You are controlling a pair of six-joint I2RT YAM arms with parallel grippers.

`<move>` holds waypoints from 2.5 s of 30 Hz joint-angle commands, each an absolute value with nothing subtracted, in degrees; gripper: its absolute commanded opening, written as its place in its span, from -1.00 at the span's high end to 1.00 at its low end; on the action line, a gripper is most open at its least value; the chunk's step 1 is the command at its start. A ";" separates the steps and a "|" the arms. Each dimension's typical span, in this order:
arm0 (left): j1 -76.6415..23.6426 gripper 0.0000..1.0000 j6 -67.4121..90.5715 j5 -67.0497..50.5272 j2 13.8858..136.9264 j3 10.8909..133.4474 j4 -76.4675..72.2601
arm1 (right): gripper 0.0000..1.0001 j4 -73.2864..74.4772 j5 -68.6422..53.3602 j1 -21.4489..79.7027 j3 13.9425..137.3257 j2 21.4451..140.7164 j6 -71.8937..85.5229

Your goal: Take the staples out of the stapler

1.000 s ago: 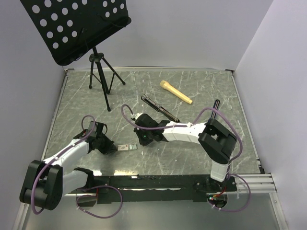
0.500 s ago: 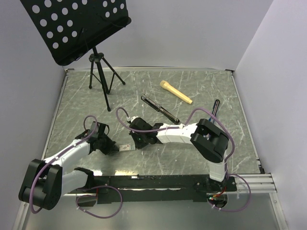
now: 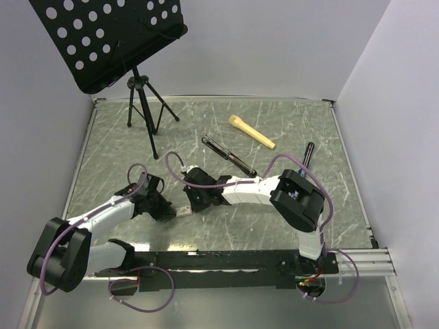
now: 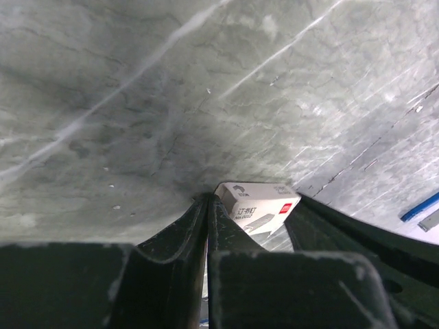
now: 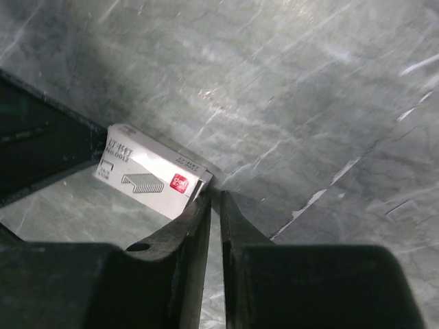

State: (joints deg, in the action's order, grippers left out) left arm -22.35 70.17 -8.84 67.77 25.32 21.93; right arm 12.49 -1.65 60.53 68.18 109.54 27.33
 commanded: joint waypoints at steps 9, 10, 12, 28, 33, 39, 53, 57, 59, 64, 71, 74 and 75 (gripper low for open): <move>-26.02 0.80 73.74 -3.52 68.29 27.33 27.85 | 0.16 8.34 -1.76 54.23 65.21 104.59 26.55; -26.02 0.79 73.65 -3.08 67.25 27.94 29.34 | 0.04 10.00 -1.41 54.14 65.82 104.33 25.67; -26.10 0.78 73.30 -1.85 64.96 28.91 30.49 | -0.02 11.25 -0.79 54.05 66.18 103.19 25.23; -26.01 -0.49 57.05 5.89 23.04 36.56 26.37 | -1.00 13.88 -0.71 58.97 71.45 102.91 25.75; -26.02 -0.95 53.62 7.03 18.37 36.39 26.01 | -1.00 19.84 3.94 61.17 76.72 106.17 25.31; -26.02 -0.99 49.75 9.84 16.26 36.56 28.04 | -1.00 22.50 6.33 62.67 78.66 108.19 26.54; -26.02 -0.99 44.74 12.30 8.80 38.85 31.55 | -1.00 27.16 7.56 65.39 86.39 116.28 28.91; -26.01 -0.99 45.00 12.13 7.74 38.32 31.46 | -1.00 29.26 7.47 65.74 88.15 118.47 29.44; -26.01 -0.99 45.26 12.22 7.82 38.14 31.38 | -0.99 30.06 8.08 66.00 88.85 119.53 29.97; -26.02 -0.99 45.18 12.13 8.17 37.97 31.11 | -0.44 30.50 7.65 65.92 89.30 121.28 30.59; -26.02 -0.99 45.35 12.48 7.74 37.97 31.38 | 0.21 31.64 8.00 66.01 89.65 122.08 31.99; -26.01 -0.99 45.35 12.48 7.47 37.97 31.38 | 0.12 32.43 9.05 66.09 89.47 121.82 32.08; -26.02 -0.99 45.35 12.57 7.47 37.97 31.38 | 0.10 32.34 9.31 66.09 89.39 121.73 32.17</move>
